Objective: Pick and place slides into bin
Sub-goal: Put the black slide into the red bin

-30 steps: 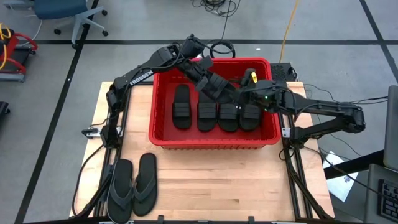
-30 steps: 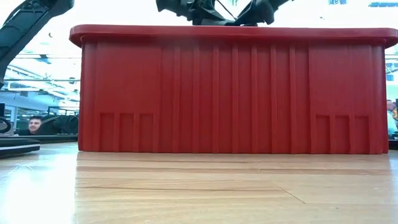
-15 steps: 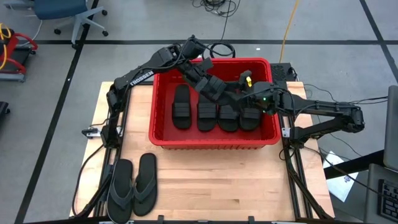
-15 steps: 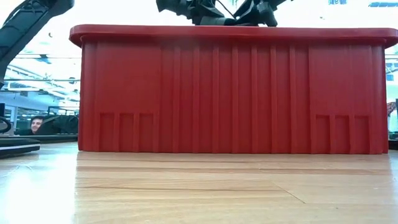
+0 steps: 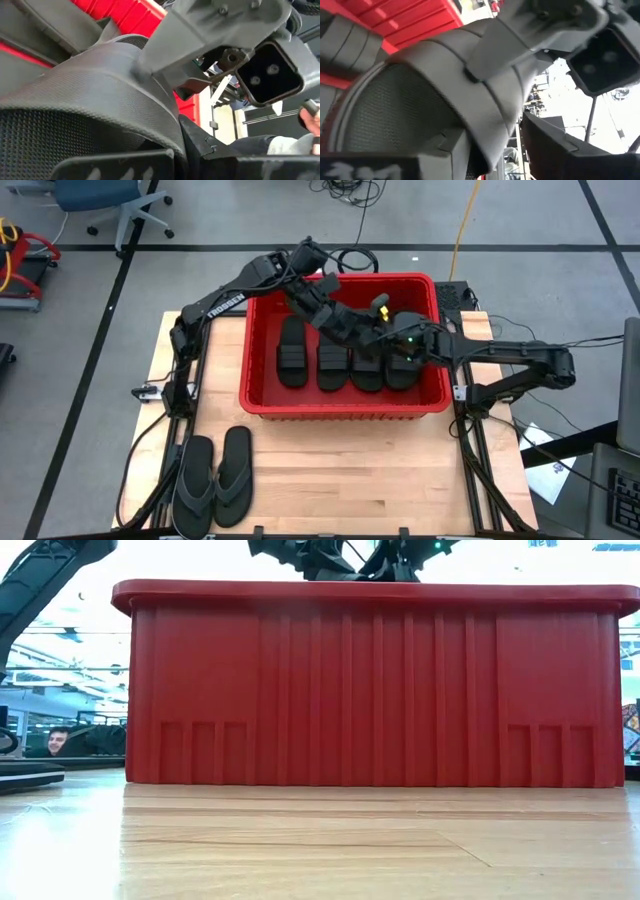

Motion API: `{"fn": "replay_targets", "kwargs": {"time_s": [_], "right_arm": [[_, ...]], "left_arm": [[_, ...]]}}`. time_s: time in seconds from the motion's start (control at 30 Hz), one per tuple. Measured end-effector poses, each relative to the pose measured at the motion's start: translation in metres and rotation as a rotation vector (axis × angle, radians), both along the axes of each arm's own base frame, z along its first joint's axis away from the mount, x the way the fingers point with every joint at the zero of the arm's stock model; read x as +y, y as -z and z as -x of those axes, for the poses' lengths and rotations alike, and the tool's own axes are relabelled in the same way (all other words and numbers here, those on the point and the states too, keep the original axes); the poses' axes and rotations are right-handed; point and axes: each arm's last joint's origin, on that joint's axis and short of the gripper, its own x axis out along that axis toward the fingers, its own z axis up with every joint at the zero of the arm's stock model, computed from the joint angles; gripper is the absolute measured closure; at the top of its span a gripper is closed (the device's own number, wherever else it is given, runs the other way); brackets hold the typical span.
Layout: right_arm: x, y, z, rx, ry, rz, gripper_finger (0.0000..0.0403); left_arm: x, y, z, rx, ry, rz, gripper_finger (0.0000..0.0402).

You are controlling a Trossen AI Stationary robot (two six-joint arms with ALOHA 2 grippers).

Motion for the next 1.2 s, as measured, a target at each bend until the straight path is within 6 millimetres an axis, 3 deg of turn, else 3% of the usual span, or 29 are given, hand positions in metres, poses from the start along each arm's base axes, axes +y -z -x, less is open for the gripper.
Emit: {"fn": "replay_targets", "kwargs": {"time_s": [0.27, 0.47, 0.7, 1.0, 1.2], "right_arm": [[0.006, 0.0, -0.002, 0.001, -0.006, 0.018, 0.0386], [0.009, -0.001, 0.0, 0.013, 0.05, 0.029, 0.0398], [0.016, -0.008, 0.011, 0.026, 0.123, 0.047, 0.04], [0.027, -0.018, 0.031, 0.033, 0.168, 0.052, 0.0402], [0.032, -0.007, 0.04, 0.081, 0.254, -0.041, 0.0402]], "left_arm": [[-0.002, 0.001, 0.003, 0.019, 0.018, -0.011, 0.0401], [0.002, 0.002, 0.003, 0.052, -0.061, -0.044, 0.038], [0.017, 0.0, 0.012, 0.073, -0.114, 0.04, 0.0312], [0.018, -0.027, 0.035, -0.068, -0.054, -0.073, 0.0219], [0.014, -0.073, 0.067, -0.268, -0.106, -0.325, 0.0181]]}}
